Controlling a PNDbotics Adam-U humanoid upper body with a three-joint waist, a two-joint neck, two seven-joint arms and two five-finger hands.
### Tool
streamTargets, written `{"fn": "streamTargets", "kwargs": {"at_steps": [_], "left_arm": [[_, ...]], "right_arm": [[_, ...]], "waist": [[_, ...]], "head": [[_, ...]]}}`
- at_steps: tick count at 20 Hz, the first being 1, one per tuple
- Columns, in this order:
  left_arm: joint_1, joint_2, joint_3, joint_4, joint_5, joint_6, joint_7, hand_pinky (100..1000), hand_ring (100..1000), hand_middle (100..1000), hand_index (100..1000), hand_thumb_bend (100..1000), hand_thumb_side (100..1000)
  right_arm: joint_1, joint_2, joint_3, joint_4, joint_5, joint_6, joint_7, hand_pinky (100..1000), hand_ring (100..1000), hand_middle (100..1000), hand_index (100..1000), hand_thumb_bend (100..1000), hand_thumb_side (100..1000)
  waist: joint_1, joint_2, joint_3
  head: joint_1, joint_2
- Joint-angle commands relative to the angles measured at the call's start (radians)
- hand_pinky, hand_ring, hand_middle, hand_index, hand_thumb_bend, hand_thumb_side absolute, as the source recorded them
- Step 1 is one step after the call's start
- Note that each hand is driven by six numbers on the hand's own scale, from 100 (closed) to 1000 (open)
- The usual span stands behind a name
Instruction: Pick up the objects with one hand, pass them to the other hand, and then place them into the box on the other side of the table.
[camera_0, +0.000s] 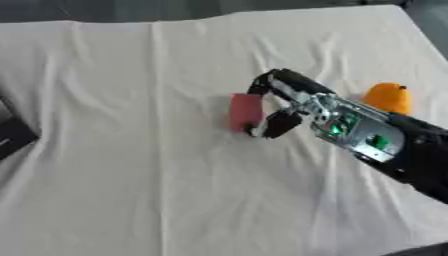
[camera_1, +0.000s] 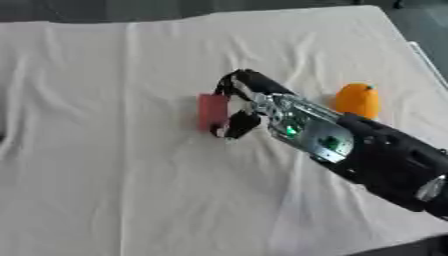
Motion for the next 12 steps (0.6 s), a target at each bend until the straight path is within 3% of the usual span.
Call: {"fn": "streamTargets", "kwargs": {"at_steps": [1, 8, 12], "left_arm": [[-0.014, 0.024, 0.016, -0.004, -0.005, -0.002, 0.006, 991, 756, 676, 728, 100, 684], [-0.009, 0.028, 0.018, 0.007, -0.002, -0.002, 0.013, 985, 755, 675, 726, 100, 657], [-0.024, 0.023, 0.012, 0.010, -0.008, -0.011, 0.010, 981, 754, 674, 726, 100, 644]], "right_arm": [[-0.010, -0.025, -0.017, -0.009, -0.010, 0.008, -0.041, 718, 763, 523, 470, 431, 114], [-0.019, -0.010, -0.018, -0.009, -0.090, 0.019, -0.191, 534, 723, 497, 465, 423, 104], [-0.029, 0.015, -0.007, -0.009, -0.167, 0.017, -0.344, 407, 700, 485, 462, 426, 112]], "waist": [[-0.010, -0.022, -0.003], [-0.004, -0.051, -0.020], [0.001, -0.064, -0.025]], "head": [[0.000, 0.005], [0.022, 0.034], [0.041, 0.045]]}}
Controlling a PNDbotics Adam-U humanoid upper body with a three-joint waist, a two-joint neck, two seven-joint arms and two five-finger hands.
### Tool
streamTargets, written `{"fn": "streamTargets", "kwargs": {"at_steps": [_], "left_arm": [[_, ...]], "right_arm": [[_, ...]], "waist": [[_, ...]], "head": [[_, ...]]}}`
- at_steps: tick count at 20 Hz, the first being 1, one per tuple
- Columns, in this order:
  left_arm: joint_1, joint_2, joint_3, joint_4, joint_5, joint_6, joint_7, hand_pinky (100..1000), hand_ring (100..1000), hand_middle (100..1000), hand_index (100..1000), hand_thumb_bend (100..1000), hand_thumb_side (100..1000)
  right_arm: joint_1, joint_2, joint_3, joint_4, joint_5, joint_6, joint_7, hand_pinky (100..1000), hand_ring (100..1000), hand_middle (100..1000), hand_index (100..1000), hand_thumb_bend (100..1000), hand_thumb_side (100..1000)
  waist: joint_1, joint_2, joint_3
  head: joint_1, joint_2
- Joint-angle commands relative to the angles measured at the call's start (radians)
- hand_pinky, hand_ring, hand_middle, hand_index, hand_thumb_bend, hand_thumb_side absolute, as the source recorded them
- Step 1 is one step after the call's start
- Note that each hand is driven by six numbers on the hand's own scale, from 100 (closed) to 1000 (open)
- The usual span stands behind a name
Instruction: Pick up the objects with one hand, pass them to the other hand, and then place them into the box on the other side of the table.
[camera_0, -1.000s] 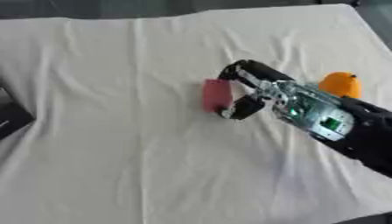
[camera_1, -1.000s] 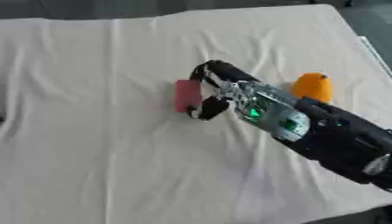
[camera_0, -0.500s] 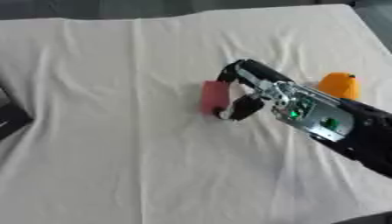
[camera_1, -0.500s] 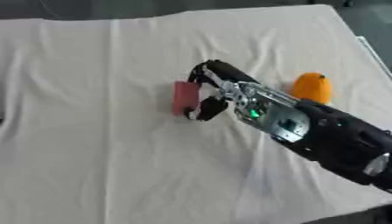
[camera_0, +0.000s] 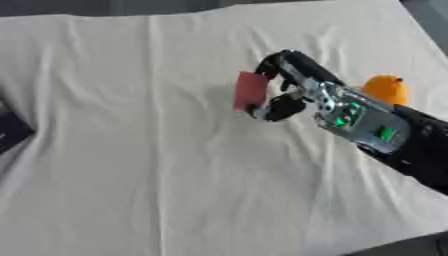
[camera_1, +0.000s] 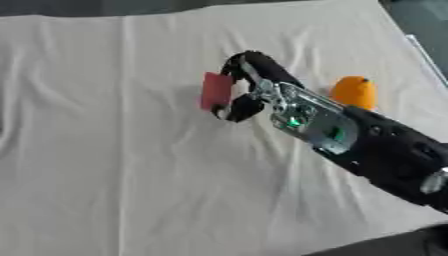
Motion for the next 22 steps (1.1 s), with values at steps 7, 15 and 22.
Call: {"fn": "streamTargets", "kwargs": {"at_steps": [7, 15, 22], "left_arm": [[-0.051, 0.013, 0.007, -0.016, 0.001, -0.011, -0.007, 962, 750, 674, 726, 100, 630], [-0.098, -0.008, -0.014, -0.036, 0.014, -0.037, -0.038, 939, 742, 672, 729, 115, 619], [-0.160, -0.039, -0.055, -0.083, 0.044, -0.097, -0.104, 929, 744, 679, 741, 143, 607]], "right_arm": [[-0.028, 0.004, 0.032, -0.009, -0.219, -0.075, -0.378, 331, 687, 480, 461, 432, 120], [-0.056, 0.029, 0.071, -0.009, -0.432, -0.156, -0.629, 320, 688, 485, 462, 445, 124], [-0.056, 0.035, 0.106, -0.009, -0.503, -0.338, -0.648, 340, 698, 493, 466, 456, 135]], "waist": [[0.007, -0.053, 0.000], [0.009, -0.064, 0.009], [0.010, -0.072, 0.016]], "head": [[0.038, -0.001], [0.045, 0.001], [0.061, -0.001]]}}
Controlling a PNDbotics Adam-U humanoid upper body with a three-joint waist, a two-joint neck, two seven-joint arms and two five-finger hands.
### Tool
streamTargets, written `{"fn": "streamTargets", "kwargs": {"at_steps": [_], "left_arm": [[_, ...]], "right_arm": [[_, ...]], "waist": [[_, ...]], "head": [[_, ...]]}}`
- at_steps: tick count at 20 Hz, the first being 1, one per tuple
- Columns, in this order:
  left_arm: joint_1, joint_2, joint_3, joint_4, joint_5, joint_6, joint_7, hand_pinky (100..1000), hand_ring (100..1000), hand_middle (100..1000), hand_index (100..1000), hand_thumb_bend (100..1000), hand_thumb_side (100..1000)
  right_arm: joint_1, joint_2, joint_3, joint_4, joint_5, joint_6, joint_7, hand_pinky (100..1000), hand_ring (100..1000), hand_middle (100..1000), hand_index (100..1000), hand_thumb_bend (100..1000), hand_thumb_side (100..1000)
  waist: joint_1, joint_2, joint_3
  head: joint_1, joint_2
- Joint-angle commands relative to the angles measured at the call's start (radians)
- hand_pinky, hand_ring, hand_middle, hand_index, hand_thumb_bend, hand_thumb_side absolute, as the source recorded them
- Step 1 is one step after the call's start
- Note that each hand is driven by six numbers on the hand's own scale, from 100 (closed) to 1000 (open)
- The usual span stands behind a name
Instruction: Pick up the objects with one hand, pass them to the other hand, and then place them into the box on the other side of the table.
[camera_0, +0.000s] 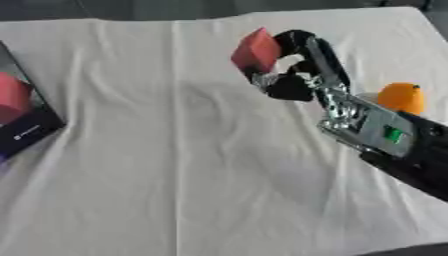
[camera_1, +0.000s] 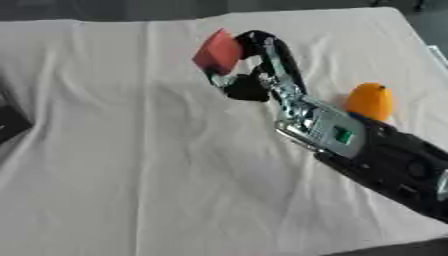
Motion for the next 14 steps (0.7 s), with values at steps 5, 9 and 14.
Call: {"fn": "streamTargets", "kwargs": {"at_steps": [5, 9, 14], "left_arm": [[-0.082, -0.020, -0.044, -0.066, 0.021, -0.073, -0.108, 917, 753, 695, 758, 175, 593], [-0.116, -0.046, -0.079, -0.086, 0.030, -0.106, -0.178, 917, 758, 709, 777, 180, 584], [-0.150, -0.083, -0.119, -0.107, 0.057, -0.146, -0.264, 921, 762, 723, 786, 180, 570]], "right_arm": [[-0.019, -0.021, 0.037, -0.009, -0.027, -0.114, -0.039, 348, 701, 496, 469, 460, 132], [-0.029, -0.027, 0.048, -0.009, -0.008, -0.147, 0.004, 351, 704, 500, 473, 463, 131], [-0.037, -0.025, 0.058, -0.009, 0.038, -0.199, 0.085, 356, 707, 504, 474, 462, 120]], "waist": [[0.015, -0.042, 0.007], [0.019, -0.045, 0.008], [0.019, -0.048, 0.008]], "head": [[0.014, -0.004], [0.016, -0.001], [0.019, -0.001]]}}
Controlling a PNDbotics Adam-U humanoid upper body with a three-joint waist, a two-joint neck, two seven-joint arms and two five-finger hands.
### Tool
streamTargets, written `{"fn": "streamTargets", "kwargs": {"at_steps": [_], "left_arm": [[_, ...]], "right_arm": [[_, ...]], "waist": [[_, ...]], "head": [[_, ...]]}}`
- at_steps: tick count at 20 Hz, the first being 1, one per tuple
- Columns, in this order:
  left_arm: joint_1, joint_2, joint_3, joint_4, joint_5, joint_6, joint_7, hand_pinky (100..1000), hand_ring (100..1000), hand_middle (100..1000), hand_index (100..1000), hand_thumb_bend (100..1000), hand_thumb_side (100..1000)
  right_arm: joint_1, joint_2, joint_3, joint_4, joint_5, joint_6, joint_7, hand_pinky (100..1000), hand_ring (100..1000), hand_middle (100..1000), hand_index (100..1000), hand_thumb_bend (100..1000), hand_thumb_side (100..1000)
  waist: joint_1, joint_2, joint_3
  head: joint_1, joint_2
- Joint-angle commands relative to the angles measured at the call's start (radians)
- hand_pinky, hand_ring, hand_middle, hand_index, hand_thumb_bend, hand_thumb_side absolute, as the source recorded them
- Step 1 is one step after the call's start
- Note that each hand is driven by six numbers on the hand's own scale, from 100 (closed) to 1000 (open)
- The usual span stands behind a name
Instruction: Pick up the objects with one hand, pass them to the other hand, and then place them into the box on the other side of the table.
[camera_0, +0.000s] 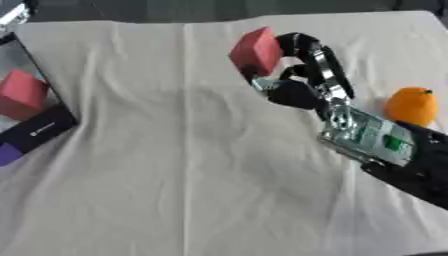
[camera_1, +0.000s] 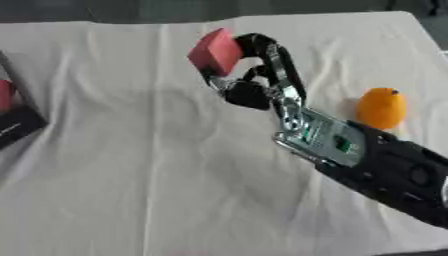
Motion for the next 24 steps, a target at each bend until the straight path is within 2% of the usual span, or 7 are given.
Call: {"fn": "streamTargets", "kwargs": {"at_steps": [1, 8, 9, 11, 18, 24], "left_arm": [[-0.034, -0.007, -0.014, -0.025, 0.013, -0.016, -0.051, 921, 762, 723, 786, 180, 570], [-0.057, -0.041, -0.060, -0.065, 0.062, -0.024, -0.142, 940, 764, 745, 799, 177, 624], [-0.060, -0.047, -0.068, -0.072, 0.067, -0.023, -0.153, 942, 764, 748, 799, 178, 631], [-0.064, -0.056, -0.081, -0.089, 0.080, -0.019, -0.171, 945, 765, 755, 802, 185, 639], [-0.074, -0.069, -0.118, -0.159, 0.095, -0.015, -0.212, 947, 776, 778, 824, 277, 598], [-0.092, -0.086, -0.137, -0.211, 0.111, -0.011, -0.224, 943, 778, 778, 828, 307, 567]], "right_arm": [[-0.016, -0.024, -0.003, -0.010, 0.032, -0.036, 0.053, 356, 707, 504, 474, 462, 120], [-0.031, -0.021, 0.008, -0.010, 0.079, -0.099, 0.149, 364, 714, 509, 477, 465, 116], [-0.034, -0.019, 0.011, -0.010, 0.086, -0.107, 0.160, 366, 714, 508, 477, 496, 121], [-0.038, -0.017, 0.015, -0.010, 0.099, -0.125, 0.177, 368, 713, 509, 477, 465, 114], [-0.046, -0.007, 0.027, -0.010, 0.125, -0.150, 0.200, 368, 710, 507, 476, 465, 112], [-0.053, 0.001, 0.039, -0.010, 0.139, -0.148, 0.207, 367, 708, 507, 475, 464, 113]], "waist": [[0.014, -0.043, 0.001], [0.017, -0.042, 0.005], [0.017, -0.043, 0.006], [0.018, -0.043, 0.007], [0.018, -0.040, 0.009], [0.018, -0.038, 0.010]], "head": [[0.004, -0.001], [-0.003, -0.002], [-0.003, -0.003], [-0.004, -0.005], [-0.008, -0.008], [-0.011, -0.007]]}}
